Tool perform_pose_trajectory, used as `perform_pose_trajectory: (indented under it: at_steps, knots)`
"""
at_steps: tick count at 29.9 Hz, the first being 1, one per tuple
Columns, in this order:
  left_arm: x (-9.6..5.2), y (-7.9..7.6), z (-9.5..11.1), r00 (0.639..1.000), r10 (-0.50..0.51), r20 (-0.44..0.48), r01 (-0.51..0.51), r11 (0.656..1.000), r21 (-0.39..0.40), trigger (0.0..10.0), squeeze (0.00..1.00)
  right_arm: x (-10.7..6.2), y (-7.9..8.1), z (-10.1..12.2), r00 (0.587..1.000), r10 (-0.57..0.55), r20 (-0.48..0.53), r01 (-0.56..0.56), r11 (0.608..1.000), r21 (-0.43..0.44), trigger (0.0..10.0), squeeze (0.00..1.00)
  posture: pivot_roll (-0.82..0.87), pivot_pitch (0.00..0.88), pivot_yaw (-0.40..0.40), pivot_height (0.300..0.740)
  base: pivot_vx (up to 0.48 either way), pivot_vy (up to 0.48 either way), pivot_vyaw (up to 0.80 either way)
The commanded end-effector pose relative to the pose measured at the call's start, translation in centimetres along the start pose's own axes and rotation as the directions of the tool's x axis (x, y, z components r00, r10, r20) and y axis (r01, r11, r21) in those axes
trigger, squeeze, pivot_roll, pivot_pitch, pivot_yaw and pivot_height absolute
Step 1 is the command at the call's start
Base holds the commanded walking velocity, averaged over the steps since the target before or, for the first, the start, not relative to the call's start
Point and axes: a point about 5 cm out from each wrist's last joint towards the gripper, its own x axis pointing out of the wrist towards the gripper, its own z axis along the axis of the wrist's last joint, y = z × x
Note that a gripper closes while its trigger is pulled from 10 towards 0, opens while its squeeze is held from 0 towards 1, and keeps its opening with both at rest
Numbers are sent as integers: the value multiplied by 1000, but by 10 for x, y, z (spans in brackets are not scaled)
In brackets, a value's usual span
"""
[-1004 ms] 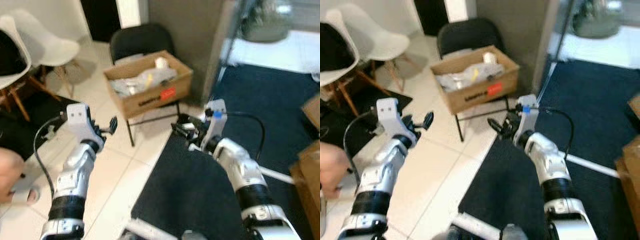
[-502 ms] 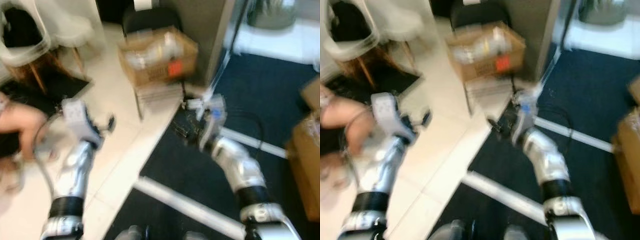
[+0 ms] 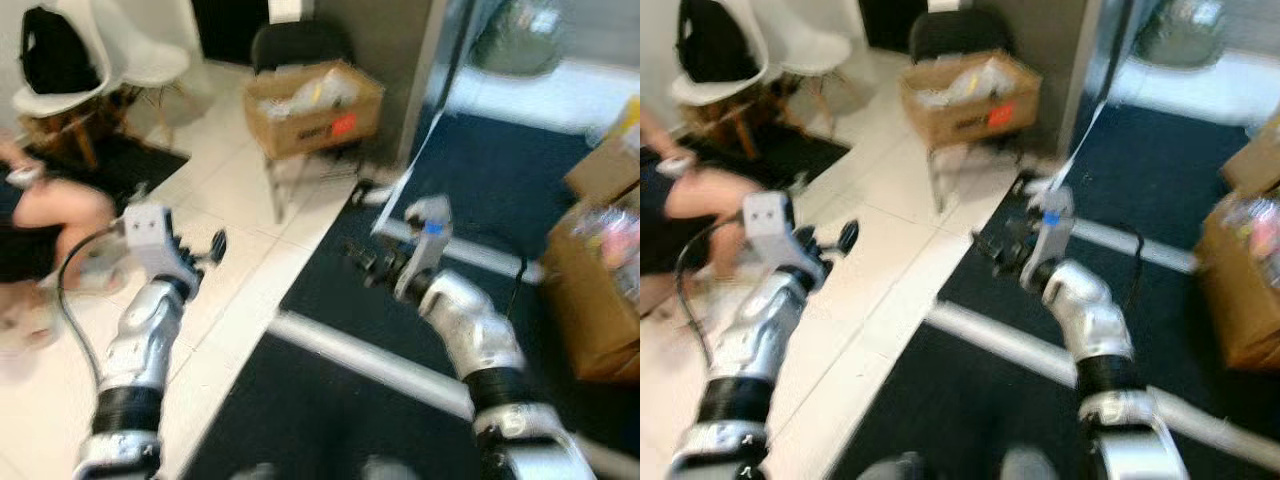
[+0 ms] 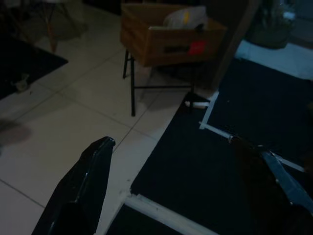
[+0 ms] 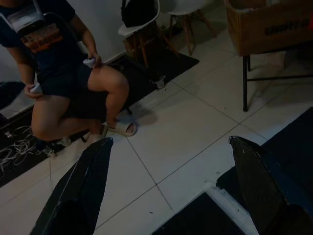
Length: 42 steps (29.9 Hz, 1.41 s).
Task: Picking trash to rubbish bin
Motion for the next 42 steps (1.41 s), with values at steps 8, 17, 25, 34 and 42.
perform_pose_trajectory:
  at_steps: [8,17,25,34,42]
  knots:
    - [-1,0,-2,1000,0,-6,0,1000,-1,10000,0,3,6,7,998,41,39,-40,999,-26,10000,0,-129,0,43,740,0,0,734]
    - [1,-4,-1,1000,-4,5,4,1000,13,10000,0,2,1,10,999,22,44,-21,999,-39,10000,0,-162,0,17,740,0,0,731]
    - [1,-8,2,999,-17,40,17,1000,12,10000,0,-1,-4,11,999,-20,41,23,997,-69,10000,0,-187,0,25,740,0,0,731]
    - [0,-7,2,999,-15,47,15,1000,0,10000,0,0,-4,11,999,-14,35,16,997,-69,10000,0,-178,0,23,740,0,0,731]
    - [0,-7,3,999,-16,50,16,1000,-1,10000,0,0,-2,10,999,-11,37,14,998,-66,10000,0,-164,0,27,740,0,0,733]
